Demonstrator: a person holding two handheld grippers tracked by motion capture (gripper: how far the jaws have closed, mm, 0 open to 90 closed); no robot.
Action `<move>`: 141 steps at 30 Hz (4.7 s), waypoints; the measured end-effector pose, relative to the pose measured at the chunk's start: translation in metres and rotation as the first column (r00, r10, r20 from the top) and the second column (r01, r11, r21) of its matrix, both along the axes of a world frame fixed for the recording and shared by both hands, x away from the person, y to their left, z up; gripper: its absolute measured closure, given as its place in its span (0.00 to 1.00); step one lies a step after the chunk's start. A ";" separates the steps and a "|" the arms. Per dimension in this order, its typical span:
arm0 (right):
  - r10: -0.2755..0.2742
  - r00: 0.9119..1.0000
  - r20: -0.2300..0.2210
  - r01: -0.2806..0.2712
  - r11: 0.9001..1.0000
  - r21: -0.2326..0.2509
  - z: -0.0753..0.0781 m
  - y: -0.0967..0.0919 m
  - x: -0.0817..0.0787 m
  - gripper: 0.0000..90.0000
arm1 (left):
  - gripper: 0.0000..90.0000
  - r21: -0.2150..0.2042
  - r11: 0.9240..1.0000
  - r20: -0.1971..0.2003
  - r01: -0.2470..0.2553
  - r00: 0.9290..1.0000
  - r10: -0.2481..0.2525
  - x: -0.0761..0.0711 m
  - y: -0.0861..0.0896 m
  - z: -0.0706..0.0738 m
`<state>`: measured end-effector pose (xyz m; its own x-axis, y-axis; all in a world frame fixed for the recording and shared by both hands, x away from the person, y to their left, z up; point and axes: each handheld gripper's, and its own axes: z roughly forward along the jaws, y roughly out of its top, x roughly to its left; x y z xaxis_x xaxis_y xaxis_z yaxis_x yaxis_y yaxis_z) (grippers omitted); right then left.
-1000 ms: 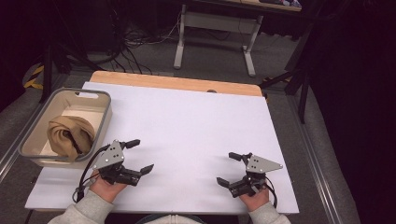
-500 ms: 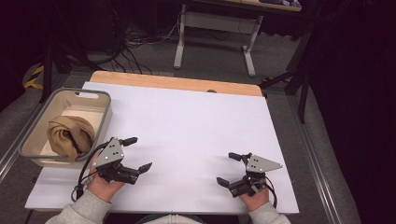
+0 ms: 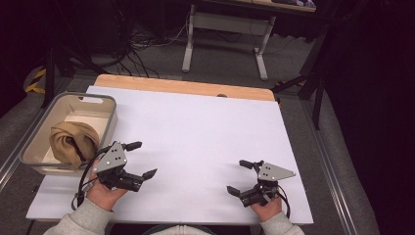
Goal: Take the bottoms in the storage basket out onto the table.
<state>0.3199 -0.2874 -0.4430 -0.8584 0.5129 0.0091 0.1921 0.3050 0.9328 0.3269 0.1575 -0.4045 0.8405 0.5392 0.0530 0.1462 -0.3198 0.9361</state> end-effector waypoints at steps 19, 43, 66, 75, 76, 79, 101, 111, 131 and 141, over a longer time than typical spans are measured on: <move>0.000 1.000 -0.003 0.000 1.000 -0.003 0.000 0.000 0.000 0.00 | 0.07 -0.005 1.000 0.001 0.020 1.000 -0.020 0.000 0.026 0.035; 0.004 1.000 -0.008 -0.004 1.000 -0.003 -0.001 0.000 0.000 0.00 | 0.09 0.000 1.000 0.006 -0.011 1.000 0.011 0.005 0.053 0.066; 0.014 1.000 -0.014 -0.014 1.000 0.004 -0.001 0.001 0.001 0.00 | 0.09 0.006 0.994 -0.005 -0.110 0.994 0.110 0.017 0.093 0.080; 0.015 1.000 -0.015 -0.015 1.000 0.002 -0.002 0.001 0.000 0.00 | 0.09 0.002 0.987 -0.014 -0.160 0.987 0.160 0.020 0.111 0.080; 0.014 1.000 -0.015 -0.014 1.000 0.002 -0.002 0.001 0.000 0.00 | 0.09 0.004 0.987 -0.013 -0.163 0.987 0.163 0.020 0.112 0.080; 0.016 1.000 -0.015 -0.016 1.000 0.002 -0.002 0.001 0.001 0.00 | 0.09 0.010 0.985 -0.021 -0.174 0.985 0.174 0.022 0.116 0.078; 0.017 1.000 -0.015 -0.017 1.000 0.000 -0.002 0.002 0.001 0.00 | 0.01 0.041 0.966 -0.068 -0.257 0.963 0.259 0.026 0.148 0.069; 0.018 1.000 -0.016 -0.018 1.000 -0.002 -0.002 0.002 0.001 0.00 | 0.00 0.069 0.959 -0.093 -0.275 0.955 0.280 0.025 0.161 0.065; 0.025 1.000 -0.017 -0.025 1.000 -0.002 -0.002 0.002 0.001 0.00 | 0.00 0.125 0.954 -0.182 -0.273 0.939 0.293 0.032 0.171 0.036; 0.027 0.999 -0.018 -0.027 1.000 -0.001 -0.002 0.002 0.001 0.00 | 0.00 0.136 0.957 -0.218 -0.256 0.935 0.281 0.033 0.168 0.021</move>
<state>0.3206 -0.2852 -0.4452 -0.8716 0.4897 0.0244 0.2008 0.3111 0.9289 0.3594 0.3257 -0.3833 0.6605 0.7486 -0.0586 0.4494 -0.3315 0.8295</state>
